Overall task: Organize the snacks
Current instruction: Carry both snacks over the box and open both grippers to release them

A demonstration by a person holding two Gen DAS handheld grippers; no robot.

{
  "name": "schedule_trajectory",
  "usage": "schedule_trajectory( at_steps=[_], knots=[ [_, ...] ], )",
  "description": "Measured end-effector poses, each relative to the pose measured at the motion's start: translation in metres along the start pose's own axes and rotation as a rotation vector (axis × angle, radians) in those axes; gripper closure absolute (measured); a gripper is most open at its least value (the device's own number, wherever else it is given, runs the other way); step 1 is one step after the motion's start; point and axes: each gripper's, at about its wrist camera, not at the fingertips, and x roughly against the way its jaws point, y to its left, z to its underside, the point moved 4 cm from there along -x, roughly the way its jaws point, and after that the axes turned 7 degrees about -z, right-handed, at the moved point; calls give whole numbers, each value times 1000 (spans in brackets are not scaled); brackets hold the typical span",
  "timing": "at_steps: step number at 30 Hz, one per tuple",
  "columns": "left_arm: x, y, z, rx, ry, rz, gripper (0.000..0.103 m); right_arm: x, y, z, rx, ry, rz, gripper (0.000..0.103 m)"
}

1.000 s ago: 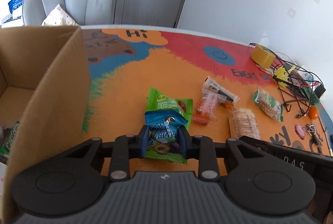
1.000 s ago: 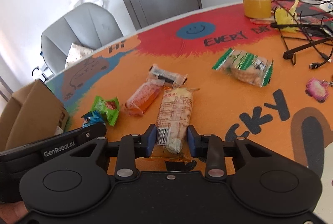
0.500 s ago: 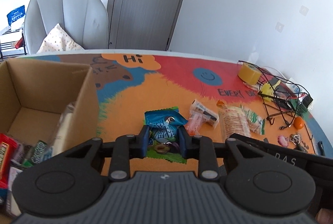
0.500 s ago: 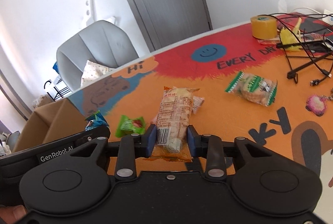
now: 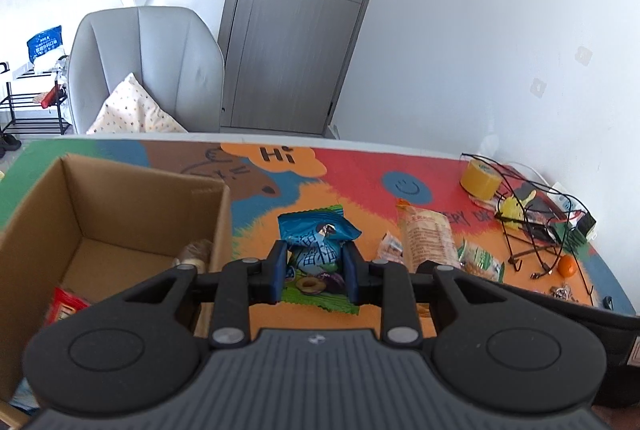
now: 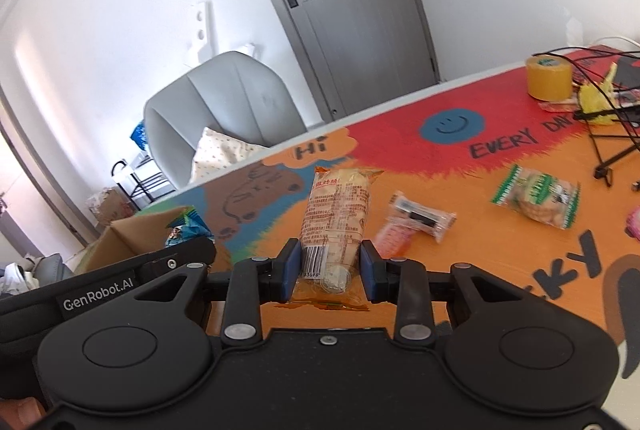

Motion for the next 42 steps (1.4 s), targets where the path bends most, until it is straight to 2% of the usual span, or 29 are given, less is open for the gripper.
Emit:
schedule_trajectory(
  at_steps=[12,30,35,42],
  knots=[
    [15,37,-17,33,-34,-62,75,-8,36,-9,34,-16,-73,70],
    [21,112,-26,118,-42,-157,75,-40,93,-10,83,19,-176,70],
    [15,125,-27,128,-8,-174,71,-51,108,-8,99,38,-189,70],
    [22,144,-30,162,-23,-177,66,-63,125,-5,111,58,-203,70]
  ],
)
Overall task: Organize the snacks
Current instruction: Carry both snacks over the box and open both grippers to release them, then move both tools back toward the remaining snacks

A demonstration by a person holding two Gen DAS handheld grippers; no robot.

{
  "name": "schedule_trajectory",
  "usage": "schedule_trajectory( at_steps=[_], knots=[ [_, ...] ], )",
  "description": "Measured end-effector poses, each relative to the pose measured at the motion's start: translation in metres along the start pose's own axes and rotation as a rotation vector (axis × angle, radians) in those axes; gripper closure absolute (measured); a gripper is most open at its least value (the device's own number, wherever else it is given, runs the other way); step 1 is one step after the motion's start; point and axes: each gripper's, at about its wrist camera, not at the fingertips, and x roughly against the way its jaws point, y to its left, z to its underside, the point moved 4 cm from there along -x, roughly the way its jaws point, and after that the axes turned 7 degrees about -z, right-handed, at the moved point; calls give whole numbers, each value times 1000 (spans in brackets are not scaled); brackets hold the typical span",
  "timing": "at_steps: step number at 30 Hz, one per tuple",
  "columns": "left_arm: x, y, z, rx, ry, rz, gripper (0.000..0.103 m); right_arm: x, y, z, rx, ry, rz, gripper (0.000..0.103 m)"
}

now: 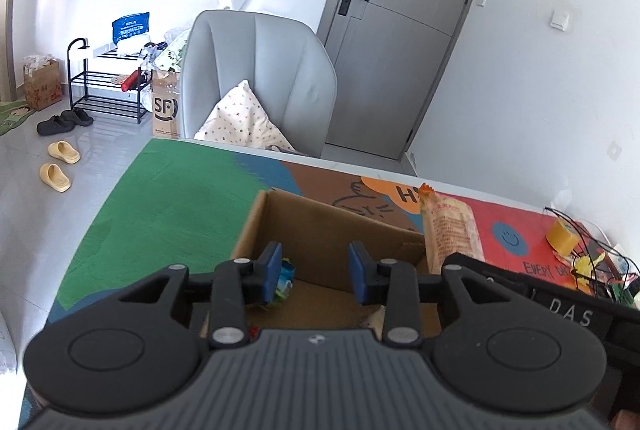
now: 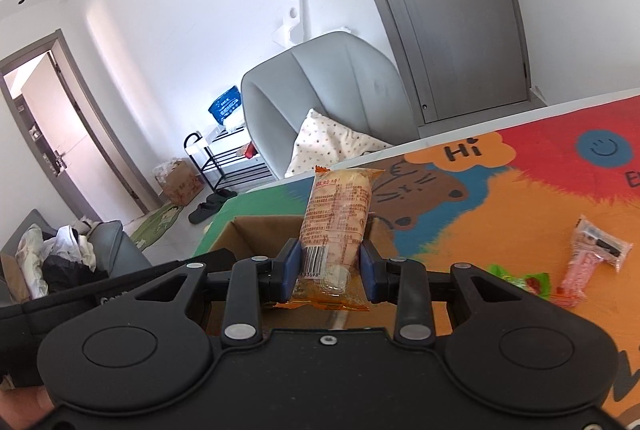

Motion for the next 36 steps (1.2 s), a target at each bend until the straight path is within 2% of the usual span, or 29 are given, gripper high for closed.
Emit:
schedule_trajectory(
  at_steps=[5,7,8,9,10,18,20,22,32,36],
  knots=[
    [6,13,-6,25,-22,-8,58,-12,10,2,-1,20,-19,70],
    [8,17,-7,30,-26,-9,55,-17,15,4,-11,31,-41,67],
    [8,19,-8,31,-27,-10,54,-20,17,4,-18,37,-60,62],
    [8,21,-8,35,-28,-12,53,-21,18,5,-27,43,-73,47],
    [8,23,-8,41,-28,-20,50,-21,18,6,-34,42,-71,44],
    [6,22,-6,47,-21,-6,38,-5,6,6,-33,23,-5,44],
    [6,20,-5,43,-22,-1,30,1,1,6,-31,17,12,44],
    [6,16,-2,40,-21,-1,27,6,-3,7,-28,12,26,43],
    [-2,-5,8,3,20,-17,20,32,-33,13,-59,1,88,36],
    [-2,-13,12,-11,35,-17,18,42,-43,15,-66,-5,105,28]
  ],
)
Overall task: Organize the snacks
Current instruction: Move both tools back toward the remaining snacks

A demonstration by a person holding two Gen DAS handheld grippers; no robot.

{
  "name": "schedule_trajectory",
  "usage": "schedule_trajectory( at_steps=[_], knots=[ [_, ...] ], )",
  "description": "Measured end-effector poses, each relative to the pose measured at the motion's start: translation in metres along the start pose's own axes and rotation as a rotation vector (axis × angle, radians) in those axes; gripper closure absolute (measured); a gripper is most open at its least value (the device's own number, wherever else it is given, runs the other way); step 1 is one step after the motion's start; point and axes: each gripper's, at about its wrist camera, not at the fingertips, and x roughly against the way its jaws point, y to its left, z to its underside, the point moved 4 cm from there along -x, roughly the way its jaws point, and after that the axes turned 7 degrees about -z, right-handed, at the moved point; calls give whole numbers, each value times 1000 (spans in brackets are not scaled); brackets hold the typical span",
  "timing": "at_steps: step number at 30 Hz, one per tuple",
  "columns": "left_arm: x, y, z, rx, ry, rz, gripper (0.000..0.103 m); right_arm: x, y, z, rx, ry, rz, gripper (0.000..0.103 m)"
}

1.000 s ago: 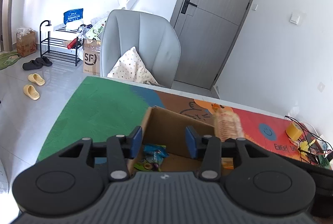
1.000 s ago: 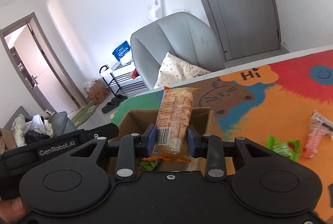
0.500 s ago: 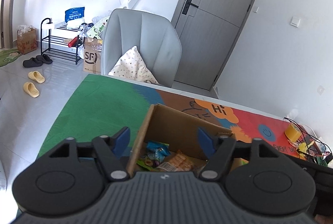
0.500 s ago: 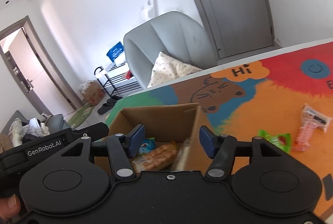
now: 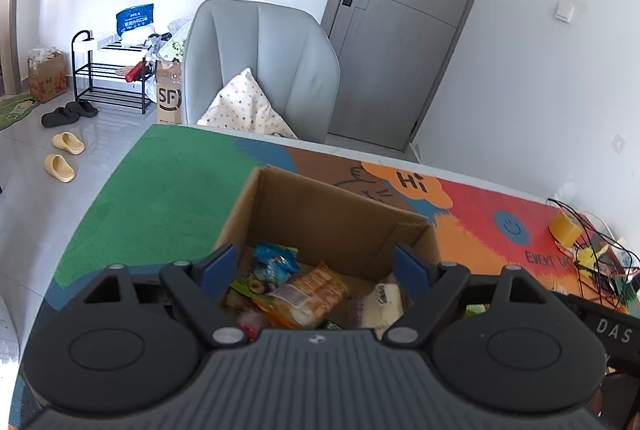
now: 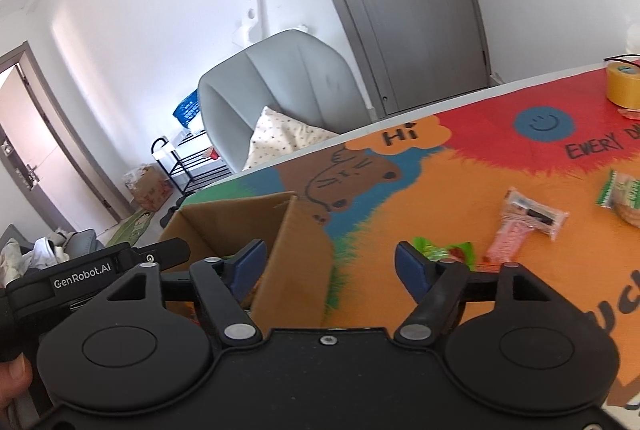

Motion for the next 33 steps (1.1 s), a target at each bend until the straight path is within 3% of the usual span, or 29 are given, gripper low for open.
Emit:
schedule_trajectory(
  at_steps=[7,10,23,33],
  knots=[
    [3,-18,9,-20,45,0,15,19,-19,1,-13,-13,14,9],
    [5,-28,15,-47,52,-3,15,28,-31,2,-28,-16,15,6],
    [17,-77,33,-109,68,54,15,65,-95,16,-131,-35,59,2],
    [19,-118,41,-170,57,115,15,84,-126,19,-159,-76,100,6]
  ],
)
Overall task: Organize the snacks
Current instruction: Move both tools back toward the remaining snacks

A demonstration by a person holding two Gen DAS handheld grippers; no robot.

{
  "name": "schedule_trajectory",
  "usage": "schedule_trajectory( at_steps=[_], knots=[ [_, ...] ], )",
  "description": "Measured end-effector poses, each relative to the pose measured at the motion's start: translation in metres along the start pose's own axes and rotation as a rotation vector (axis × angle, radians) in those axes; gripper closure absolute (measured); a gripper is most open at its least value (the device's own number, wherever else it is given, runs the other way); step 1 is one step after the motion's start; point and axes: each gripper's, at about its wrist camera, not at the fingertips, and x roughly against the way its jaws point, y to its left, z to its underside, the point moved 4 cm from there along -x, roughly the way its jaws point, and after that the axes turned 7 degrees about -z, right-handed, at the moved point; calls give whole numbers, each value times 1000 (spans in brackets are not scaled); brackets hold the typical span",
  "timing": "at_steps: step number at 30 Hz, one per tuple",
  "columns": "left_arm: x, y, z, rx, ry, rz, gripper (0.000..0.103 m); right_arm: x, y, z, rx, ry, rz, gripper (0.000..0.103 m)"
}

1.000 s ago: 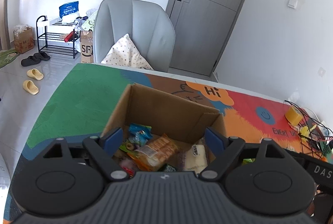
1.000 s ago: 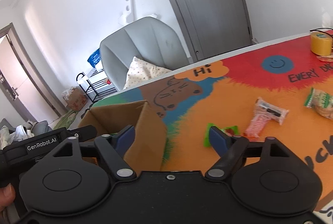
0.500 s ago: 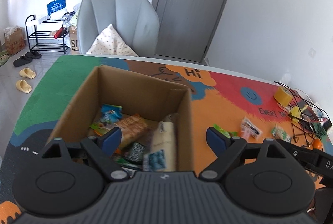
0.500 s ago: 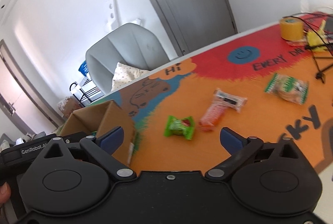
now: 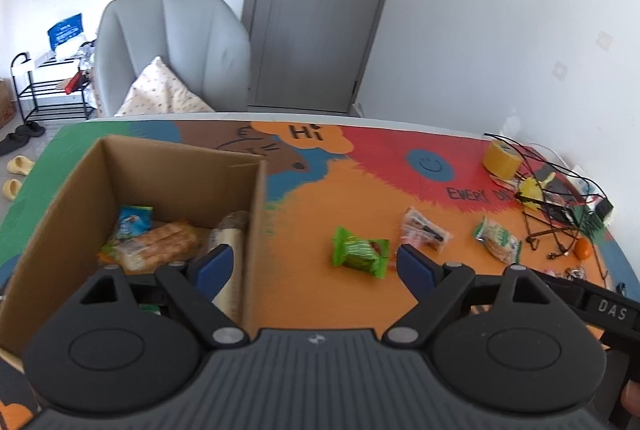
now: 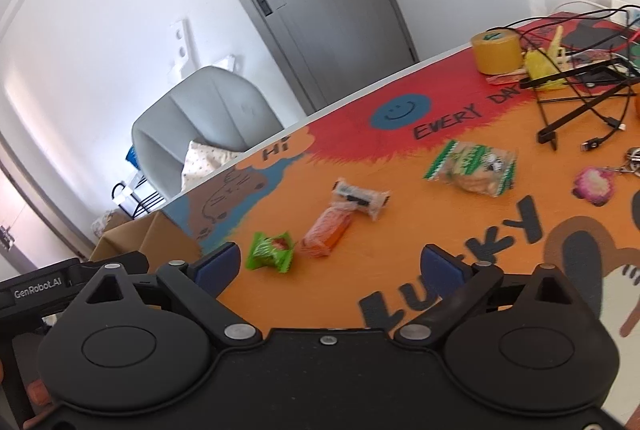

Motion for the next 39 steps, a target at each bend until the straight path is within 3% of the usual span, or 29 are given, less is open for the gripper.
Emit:
schedule_trajectory(
  at_steps=[7,18,32,36,39],
  knots=[
    [-13,-23,-1,-17,-9,19,15,4,-24,-9,-13,-31,35,15],
    [-51,-51,2,-44,-14,26,19,-10,-60,-23,-56,-66,108,15],
    [-107,-58,14,-82,50,-9,22,-47,-82,-25,-67,-34,157,15],
    [-121,-57,20,-87,72,-28,31,-56,-87,-25,-63,-31,180,15],
    [-130,-56,26,-73,108,-7,43,-63,-89,-26,-57,-27,193,15]
  ],
)
